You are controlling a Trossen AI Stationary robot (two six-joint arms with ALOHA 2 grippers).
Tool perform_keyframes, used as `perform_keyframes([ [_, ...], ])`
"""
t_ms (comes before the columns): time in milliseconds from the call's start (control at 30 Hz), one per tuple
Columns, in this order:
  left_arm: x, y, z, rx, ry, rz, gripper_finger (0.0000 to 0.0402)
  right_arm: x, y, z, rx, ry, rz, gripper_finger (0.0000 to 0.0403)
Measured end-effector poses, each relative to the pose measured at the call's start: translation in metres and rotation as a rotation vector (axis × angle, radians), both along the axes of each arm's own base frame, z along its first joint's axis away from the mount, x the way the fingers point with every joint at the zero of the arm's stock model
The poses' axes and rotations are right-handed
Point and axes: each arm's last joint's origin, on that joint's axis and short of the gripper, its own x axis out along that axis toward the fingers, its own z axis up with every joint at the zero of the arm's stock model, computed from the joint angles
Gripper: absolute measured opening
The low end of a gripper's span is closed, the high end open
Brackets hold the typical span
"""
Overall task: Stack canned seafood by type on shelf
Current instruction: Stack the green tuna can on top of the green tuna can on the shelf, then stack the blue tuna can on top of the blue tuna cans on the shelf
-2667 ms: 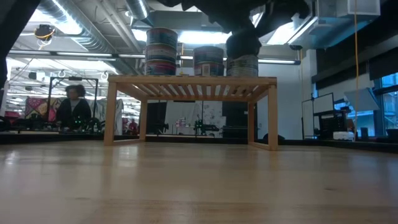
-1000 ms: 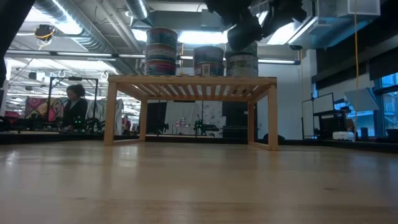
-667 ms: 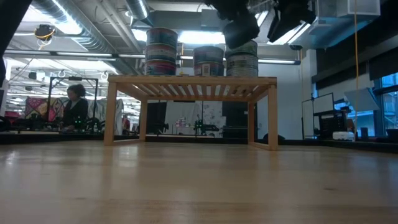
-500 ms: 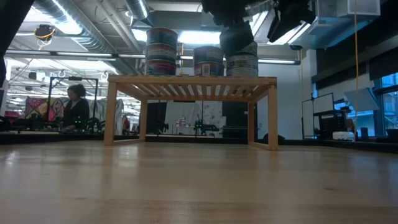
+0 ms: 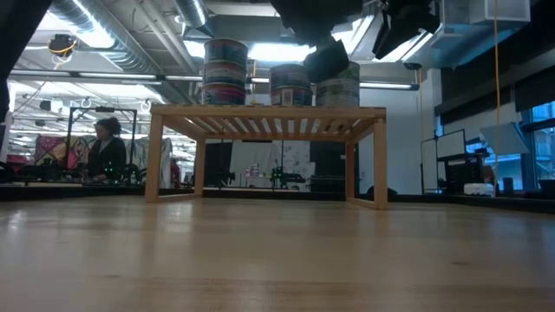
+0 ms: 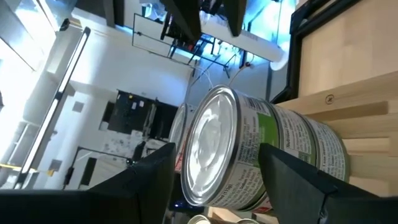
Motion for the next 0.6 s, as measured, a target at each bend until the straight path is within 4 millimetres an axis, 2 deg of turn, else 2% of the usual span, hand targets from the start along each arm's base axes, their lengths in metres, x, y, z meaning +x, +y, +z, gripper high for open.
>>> perform_keyframes([
  [167, 0.0, -0.001, 0.0, -0.001, -0.003, 0.0, 0.0227, 0.0, 0.0, 0.0, 0.001, -0.001, 0.001, 0.0136],
  [367, 0.0, -0.022, 0.0, 0.001, -0.002, -0.046, 0.0227, 0.001, 0.003, -0.001, 0.07, -0.01, 0.056, 0.0136],
  [600, -0.001, -0.053, 0.001, -0.005, -0.015, -0.113, 0.0227, 0.002, 0.03, -0.002, 0.085, -0.001, 0.137, 0.0136],
])
